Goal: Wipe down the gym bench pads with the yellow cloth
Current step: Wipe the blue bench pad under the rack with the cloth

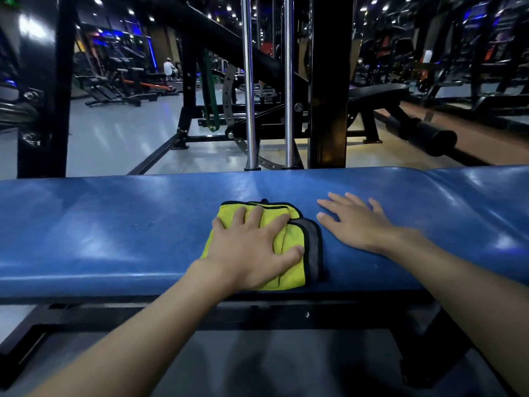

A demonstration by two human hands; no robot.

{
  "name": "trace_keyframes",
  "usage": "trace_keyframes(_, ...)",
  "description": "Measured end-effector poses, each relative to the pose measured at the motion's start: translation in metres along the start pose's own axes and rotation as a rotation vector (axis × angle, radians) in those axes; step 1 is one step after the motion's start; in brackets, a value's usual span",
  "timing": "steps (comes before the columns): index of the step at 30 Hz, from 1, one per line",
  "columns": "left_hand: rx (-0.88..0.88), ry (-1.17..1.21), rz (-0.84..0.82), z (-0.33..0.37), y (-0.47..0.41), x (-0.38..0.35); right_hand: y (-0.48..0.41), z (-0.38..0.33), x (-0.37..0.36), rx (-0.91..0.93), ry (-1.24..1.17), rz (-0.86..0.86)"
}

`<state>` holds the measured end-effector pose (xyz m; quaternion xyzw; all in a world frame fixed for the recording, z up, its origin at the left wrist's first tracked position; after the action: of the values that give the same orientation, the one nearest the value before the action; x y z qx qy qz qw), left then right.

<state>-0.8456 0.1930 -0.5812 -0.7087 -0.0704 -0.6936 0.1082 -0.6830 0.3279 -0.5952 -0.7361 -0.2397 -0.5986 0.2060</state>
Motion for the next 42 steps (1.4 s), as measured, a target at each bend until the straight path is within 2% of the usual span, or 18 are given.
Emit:
trace_keyframes(5,0.013,0.038,-0.084,-0.008,-0.059,-0.002,0.0,0.002,-0.004,0.022,-0.006,-0.005)
trace_keyframes(15,0.028,0.078,-0.112,-0.011,-0.189,-0.004,0.002,-0.001,-0.002,0.001,0.02,0.044)
trace_keyframes(21,0.003,0.093,-0.146,-0.009,-0.223,-0.004,0.006,-0.003,0.002,-0.039,-0.002,0.057)
trace_keyframes(27,-0.028,0.051,-0.122,-0.008,-0.203,-0.003,0.005,-0.002,0.004,-0.058,-0.031,0.097)
trace_keyframes(33,-0.124,0.04,-0.121,-0.013,-0.143,-0.002,0.008,-0.002,0.006,-0.068,-0.067,0.11)
trace_keyframes(37,-0.187,0.022,-0.1,-0.018,-0.092,0.001,0.012,-0.005,0.01,-0.099,0.009,0.15)
trace_keyframes(40,-0.217,0.008,-0.102,-0.021,-0.055,0.003,0.014,-0.008,0.015,-0.166,0.159,0.073)
trace_keyframes(42,-0.226,-0.005,-0.105,-0.023,-0.036,0.004,0.012,-0.012,0.02,-0.194,0.151,0.066)
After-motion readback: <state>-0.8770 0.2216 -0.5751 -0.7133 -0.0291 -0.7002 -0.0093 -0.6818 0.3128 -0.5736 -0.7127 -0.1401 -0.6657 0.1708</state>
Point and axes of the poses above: each hand's wrist, its own y-axis away from the middle knuckle, its own x-axis out of the back of the hand, z = x × y, the point moved 7 cm from there along -y, towards the middle knuckle, and after that the axes turned 7 degrees about x, right-handed, at the moved point
